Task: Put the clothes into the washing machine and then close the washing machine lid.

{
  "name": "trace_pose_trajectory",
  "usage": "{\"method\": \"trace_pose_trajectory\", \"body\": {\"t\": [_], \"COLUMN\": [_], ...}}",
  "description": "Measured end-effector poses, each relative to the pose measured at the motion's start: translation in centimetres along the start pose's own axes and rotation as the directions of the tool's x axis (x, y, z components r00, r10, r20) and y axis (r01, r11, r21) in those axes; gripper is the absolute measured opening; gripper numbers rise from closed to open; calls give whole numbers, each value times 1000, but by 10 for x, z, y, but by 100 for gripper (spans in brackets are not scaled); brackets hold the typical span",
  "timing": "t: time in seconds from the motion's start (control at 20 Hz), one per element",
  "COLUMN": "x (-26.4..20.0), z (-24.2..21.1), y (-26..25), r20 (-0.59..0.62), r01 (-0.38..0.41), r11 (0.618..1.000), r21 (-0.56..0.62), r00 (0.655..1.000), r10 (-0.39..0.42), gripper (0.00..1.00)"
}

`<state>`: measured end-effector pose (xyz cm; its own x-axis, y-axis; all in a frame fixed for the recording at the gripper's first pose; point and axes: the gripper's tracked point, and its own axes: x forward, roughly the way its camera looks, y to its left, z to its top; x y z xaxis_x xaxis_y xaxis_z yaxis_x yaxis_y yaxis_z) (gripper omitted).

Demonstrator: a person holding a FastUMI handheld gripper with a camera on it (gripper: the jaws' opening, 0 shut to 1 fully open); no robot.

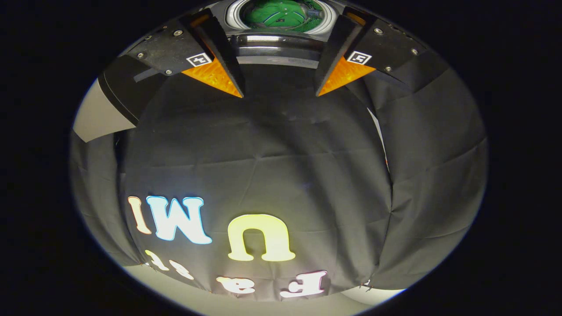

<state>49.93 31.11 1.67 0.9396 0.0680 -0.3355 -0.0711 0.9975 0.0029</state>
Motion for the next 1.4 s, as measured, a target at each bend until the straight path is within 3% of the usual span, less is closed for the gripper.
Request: {"method": "trace_pose_trajectory", "body": {"t": [0.85, 1.25, 1.4], "x": [-64, -98, -111], "z": [-54, -110, -110], "y": [7, 25, 25], "r20": [14, -37, -32], "r01": [-6, -117, -148], "r11": [1000, 993, 988], "r21": [1, -32, -44], "r00": [1000, 993, 989], "r10": [6, 116, 146], "gripper": [94, 94, 94]}}
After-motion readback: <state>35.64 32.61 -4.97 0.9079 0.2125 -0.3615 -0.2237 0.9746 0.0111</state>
